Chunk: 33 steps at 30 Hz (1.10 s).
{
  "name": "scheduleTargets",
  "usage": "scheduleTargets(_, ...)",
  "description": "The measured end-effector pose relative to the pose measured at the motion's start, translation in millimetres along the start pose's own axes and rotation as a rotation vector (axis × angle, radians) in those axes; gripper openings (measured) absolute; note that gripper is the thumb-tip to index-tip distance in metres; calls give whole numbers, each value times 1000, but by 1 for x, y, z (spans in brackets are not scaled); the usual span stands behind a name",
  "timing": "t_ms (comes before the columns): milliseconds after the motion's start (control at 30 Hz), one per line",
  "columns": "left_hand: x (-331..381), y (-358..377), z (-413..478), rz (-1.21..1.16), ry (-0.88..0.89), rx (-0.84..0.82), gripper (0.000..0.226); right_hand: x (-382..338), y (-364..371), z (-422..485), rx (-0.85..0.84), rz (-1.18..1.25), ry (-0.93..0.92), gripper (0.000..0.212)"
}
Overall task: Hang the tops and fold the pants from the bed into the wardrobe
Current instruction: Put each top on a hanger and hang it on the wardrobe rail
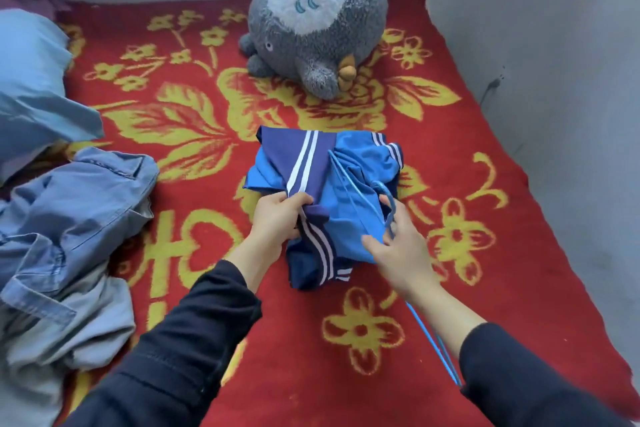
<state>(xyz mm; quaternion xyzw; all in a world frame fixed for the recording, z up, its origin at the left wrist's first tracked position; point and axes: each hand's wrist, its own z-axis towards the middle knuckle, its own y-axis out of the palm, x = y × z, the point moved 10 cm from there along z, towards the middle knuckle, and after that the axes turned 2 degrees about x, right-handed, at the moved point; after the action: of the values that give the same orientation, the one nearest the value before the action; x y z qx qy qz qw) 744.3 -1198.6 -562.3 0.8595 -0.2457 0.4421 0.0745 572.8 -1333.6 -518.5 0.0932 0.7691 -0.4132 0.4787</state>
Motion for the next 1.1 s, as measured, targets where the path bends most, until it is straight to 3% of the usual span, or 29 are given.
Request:
scheduleTargets(133, 90, 1, -68, -87, 43, -90, 9, -49, 15, -26, -168, 129, 49, 86)
scheduleTargets(167, 112, 4, -89, -107, 63, -130, 9, -64, 11, -29, -134, 99, 47, 84)
scheduleTargets(267, 168, 1, -138, -50, 177, -144, 23, -119, -28, -32, 126, 138, -27, 27)
scheduleTargets(333, 203, -17, -165, -47, 274, -69, 16, -152, -60, -31, 211, 253, -45, 24)
scheduleTargets(433, 249, -46, -203, -44, 422, 51, 23, -210, -112, -33, 244, 260, -124, 22)
scheduleTargets(567, 303, -69, -244, -134, 548, 95, 51, -302, -186, -47, 303, 229, -294, 36)
scheduleTargets(633, 329, -73, -270, -127, 604, 79, 34, -339, -214, -57, 329, 187, -357, 35)
scheduleTargets(733, 368, -81, -309, 15, 818, 119, 33, -383, -241, -77, 328, 145, -467, 28)
scheduleTargets(800, 388, -81, -342, 232, 1031, 201, 20, -407, -252, -90, 319, 166, -520, 24)
scheduleTargets(867, 389, -73, -358, 630, 1165, 335, 55, -429, -258, -101, 302, 223, -569, 22)
scheduleTargets(933, 378, -71, -360, 814, 1184, 429, 77, -448, -264, -108, 319, 253, -603, 17)
scheduleTargets(1000, 368, -83, -354, 721, 1170, 462, 69, -454, -268, -110, 349, 254, -612, 15)
scheduleTargets(1100, 358, -107, -335, 790, 1077, 559, 25, -443, -261, -109, 349, 165, -630, 24)
